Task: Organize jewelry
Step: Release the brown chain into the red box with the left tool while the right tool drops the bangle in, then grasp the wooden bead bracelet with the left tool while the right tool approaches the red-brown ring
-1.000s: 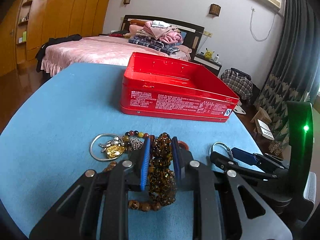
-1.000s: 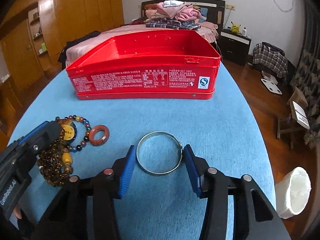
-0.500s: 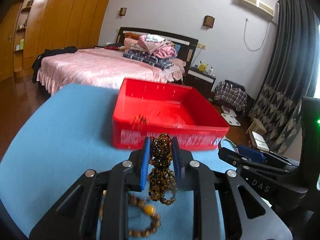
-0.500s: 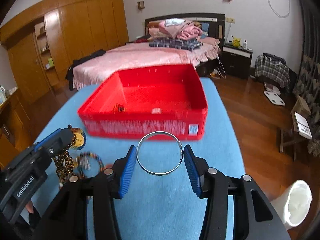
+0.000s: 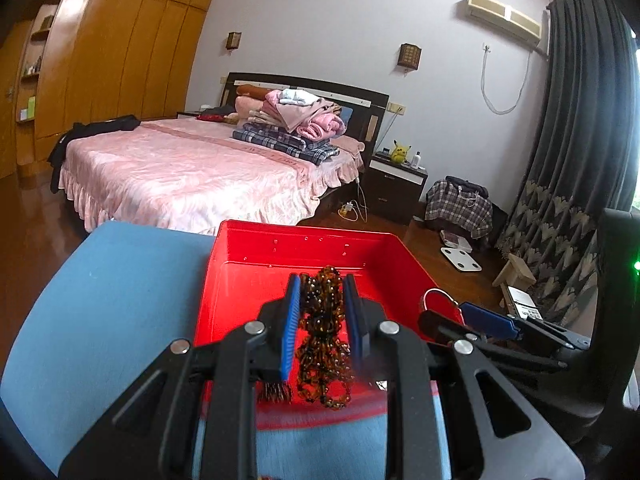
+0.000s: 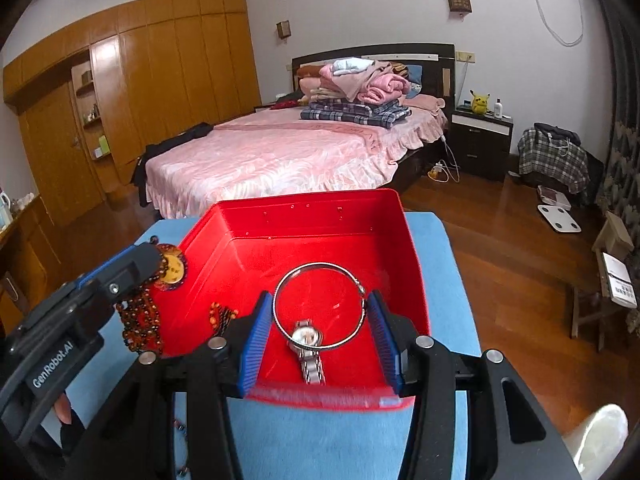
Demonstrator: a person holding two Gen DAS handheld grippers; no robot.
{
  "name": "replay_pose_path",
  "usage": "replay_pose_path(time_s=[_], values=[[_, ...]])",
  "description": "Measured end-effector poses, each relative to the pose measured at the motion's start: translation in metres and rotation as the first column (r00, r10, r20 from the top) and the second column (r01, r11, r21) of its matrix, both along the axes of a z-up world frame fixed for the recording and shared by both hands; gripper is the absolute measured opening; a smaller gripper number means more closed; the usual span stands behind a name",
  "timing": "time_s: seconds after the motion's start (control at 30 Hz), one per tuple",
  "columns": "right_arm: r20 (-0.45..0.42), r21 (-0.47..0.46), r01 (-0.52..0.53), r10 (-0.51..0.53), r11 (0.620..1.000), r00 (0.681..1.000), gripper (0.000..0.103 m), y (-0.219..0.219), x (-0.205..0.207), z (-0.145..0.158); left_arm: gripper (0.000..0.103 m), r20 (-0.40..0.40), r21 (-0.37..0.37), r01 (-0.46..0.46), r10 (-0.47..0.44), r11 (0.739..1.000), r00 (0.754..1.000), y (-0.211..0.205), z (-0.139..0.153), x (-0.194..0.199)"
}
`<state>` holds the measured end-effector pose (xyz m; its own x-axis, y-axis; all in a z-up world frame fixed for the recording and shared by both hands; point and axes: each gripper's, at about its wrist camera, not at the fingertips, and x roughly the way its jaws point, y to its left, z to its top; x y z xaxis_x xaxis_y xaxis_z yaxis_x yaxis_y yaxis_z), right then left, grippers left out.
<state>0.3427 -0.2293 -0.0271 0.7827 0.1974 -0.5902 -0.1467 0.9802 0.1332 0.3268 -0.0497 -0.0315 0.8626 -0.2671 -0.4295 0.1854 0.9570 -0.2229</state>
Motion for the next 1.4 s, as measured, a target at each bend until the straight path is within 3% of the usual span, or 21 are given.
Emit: replay_pose_path(time_s=[0.17,0.2,0.37,0.47,0.53,0.67,0.93,1.4], values=[[-0.02,-0.008,-0.004,0.004,1.0,1.0,0.049,0.0,0.015,-0.012,0.024,-0.048,0.012,0.01,-0.01,1.0,0.999,0.004,-0.01,0.02],[-0.017,-0.012,0.003,-0.004,1.0,1.0,0.054,0.0,0.014,-0.013,0.025,-0.06,0.013,0.007,-0.007,1.0,0.998,0.006,-0.011,0.023],[0.039,-0.007,0.033,-0.033,0.999,0.999,0.072,-0.006,-0.002,-0.01,0.055,-0.029,0.025,-0.014,0.015,1.0,0.999,0.016,-0.008,0.015],[0.065,0.011,0.043,-0.044,0.999,0.997,0.078,-0.009,-0.012,-0.005,0.063,-0.018,0.028,-0.019,0.019,0.999,1.0,0.022,-0.002,0.006],[0.081,0.028,0.057,-0.059,0.998,0.995,0.088,-0.013,-0.022,0.0,0.071,-0.008,0.033,-0.029,0.029,0.999,1.0,0.028,0.002,-0.003],[0.121,0.037,0.068,-0.072,0.997,0.99,0.095,-0.018,-0.048,0.008,0.084,0.022,0.043,-0.05,0.049,0.998,0.999,0.04,0.011,-0.032],[0.128,0.077,0.089,-0.098,0.993,0.987,0.097,-0.025,-0.104,0.002,0.089,0.017,0.068,-0.071,0.07,0.995,0.997,0.058,0.009,-0.09],[0.146,0.032,0.099,-0.103,0.995,0.984,0.097,-0.016,-0.169,-0.025,0.089,-0.072,0.107,-0.103,0.111,0.989,0.991,0.059,-0.035,-0.149]])
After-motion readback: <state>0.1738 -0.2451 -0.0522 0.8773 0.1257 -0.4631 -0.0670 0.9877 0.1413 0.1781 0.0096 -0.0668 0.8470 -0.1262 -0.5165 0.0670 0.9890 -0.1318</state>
